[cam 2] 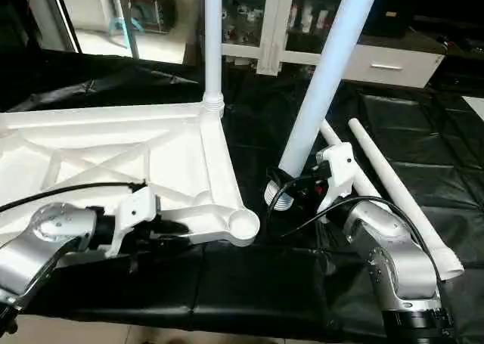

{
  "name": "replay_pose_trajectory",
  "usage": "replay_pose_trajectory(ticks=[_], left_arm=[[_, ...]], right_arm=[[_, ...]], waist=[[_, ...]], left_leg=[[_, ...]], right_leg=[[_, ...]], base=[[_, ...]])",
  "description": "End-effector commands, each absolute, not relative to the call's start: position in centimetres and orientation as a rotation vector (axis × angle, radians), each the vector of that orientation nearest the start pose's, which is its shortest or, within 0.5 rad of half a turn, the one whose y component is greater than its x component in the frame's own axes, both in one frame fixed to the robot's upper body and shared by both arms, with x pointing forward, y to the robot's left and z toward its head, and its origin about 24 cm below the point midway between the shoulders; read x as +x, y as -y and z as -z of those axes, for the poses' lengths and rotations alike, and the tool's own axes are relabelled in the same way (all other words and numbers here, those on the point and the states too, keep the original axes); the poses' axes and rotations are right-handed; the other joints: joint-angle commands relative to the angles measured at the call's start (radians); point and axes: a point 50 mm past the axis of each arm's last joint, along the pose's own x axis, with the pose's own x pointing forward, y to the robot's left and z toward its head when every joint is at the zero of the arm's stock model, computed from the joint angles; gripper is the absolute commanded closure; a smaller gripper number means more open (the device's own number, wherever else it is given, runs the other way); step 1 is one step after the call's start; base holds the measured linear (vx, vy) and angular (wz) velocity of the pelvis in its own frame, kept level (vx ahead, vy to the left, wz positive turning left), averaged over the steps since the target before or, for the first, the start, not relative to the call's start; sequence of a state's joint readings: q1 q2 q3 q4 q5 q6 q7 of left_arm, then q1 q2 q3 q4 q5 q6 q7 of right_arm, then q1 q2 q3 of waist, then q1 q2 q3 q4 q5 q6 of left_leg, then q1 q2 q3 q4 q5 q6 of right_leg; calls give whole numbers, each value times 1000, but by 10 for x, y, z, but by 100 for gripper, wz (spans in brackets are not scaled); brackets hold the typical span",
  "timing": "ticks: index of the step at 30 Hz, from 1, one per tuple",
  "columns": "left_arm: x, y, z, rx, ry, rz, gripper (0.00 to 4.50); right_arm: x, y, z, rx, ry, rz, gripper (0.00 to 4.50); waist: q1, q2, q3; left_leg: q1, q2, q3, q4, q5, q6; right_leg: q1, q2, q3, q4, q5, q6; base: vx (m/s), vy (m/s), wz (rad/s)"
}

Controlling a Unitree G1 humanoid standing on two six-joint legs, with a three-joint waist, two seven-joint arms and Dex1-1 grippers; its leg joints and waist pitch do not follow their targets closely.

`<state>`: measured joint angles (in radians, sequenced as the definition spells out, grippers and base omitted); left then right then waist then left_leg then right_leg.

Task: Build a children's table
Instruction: Insert table leg to table base

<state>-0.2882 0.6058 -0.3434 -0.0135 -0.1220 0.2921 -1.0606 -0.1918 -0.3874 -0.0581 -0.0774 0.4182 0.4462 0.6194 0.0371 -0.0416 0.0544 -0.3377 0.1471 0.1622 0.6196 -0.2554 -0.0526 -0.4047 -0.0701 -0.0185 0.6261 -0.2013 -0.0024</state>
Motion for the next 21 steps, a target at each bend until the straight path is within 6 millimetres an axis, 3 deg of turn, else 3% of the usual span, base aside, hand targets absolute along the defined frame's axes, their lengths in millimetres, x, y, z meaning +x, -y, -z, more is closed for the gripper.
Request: replay_pose_trajectory(ticks=[1, 12, 16, 21], left_arm=[[261, -144, -61, 502, -414, 1301, 309], [268, -140, -47, 552, -441, 1288, 309], [268, -139, -43, 577, -456, 1302, 309], [266, -140, -40, 604, -475, 1327, 359]], right_arm=[[276, 183, -97, 55, -129, -662, 264], [276, 182, -99, 55, -124, -665, 264], [275, 181, -99, 59, -122, -668, 264], [278, 180, -103, 92, -112, -672, 264]], waist=[[3, 5, -53], [2, 5, -51], [8, 6, -48], [8, 8, -50]], left_leg=[[-5, 68, -17, -84, -15, 52], [-4, 69, -15, -85, -48, 42], [0, 73, -13, -90, -101, 28], [-1, 72, -14, -91, -101, 17]], right_leg=[[53, -69, 41, -60, -45, -263], [53, -69, 42, -66, -78, -263], [47, -70, 42, -72, -153, -244], [48, -71, 43, -71, -149, -233]], base=[[0, 0, 0], [0, 0, 0], [0, 0, 0], [0, 0, 0]])
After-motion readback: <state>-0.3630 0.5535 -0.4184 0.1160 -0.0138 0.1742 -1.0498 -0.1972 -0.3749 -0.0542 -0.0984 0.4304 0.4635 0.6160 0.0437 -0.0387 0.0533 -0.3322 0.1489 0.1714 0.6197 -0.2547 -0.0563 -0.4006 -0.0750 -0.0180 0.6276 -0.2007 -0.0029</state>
